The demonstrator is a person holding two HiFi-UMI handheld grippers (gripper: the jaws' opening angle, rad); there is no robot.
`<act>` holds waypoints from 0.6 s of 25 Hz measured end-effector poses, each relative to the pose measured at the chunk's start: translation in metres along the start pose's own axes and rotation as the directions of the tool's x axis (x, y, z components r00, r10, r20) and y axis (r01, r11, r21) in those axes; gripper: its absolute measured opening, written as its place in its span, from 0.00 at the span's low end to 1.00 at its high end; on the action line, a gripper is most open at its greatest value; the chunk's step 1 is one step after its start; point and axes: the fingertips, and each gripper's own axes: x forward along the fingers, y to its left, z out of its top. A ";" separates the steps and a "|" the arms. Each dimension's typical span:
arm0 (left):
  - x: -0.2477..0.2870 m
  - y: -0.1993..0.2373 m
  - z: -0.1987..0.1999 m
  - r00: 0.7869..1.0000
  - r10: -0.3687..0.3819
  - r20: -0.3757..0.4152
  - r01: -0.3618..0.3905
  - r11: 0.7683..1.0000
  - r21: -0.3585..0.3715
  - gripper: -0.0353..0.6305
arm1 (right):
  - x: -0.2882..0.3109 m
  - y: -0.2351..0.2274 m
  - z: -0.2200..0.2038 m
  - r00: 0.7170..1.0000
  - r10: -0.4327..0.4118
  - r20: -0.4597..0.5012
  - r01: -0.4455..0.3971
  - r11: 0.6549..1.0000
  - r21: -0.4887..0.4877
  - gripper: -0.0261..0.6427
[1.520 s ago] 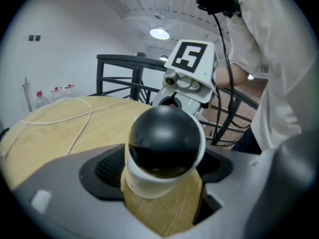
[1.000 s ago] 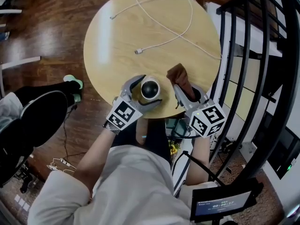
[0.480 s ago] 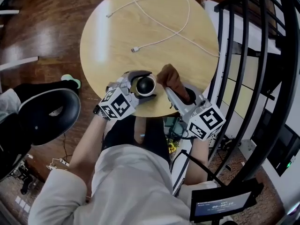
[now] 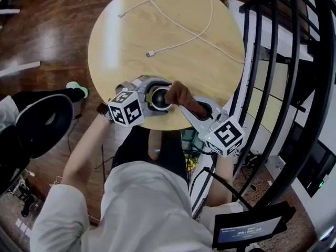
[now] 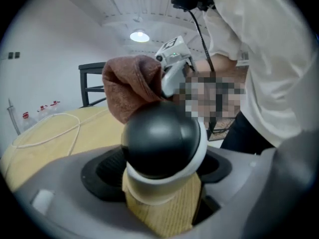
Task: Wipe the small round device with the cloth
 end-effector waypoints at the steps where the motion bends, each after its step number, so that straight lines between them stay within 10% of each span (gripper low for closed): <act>1: 0.000 0.001 -0.001 1.000 0.019 0.005 -0.019 0.999 -0.031 0.65 | 0.005 0.001 -0.005 1.000 0.000 -0.030 0.000 1.000 -0.015 0.14; 10: -0.003 0.005 -0.002 0.994 0.105 0.023 -0.102 0.988 -0.115 0.61 | 0.029 -0.010 -0.036 0.972 -0.077 -0.221 0.052 0.992 -0.116 0.14; 15: -0.002 0.005 0.000 0.995 0.094 0.022 -0.091 0.989 -0.115 0.62 | 0.037 -0.021 -0.042 0.902 -0.224 -0.368 0.068 0.917 -0.392 0.14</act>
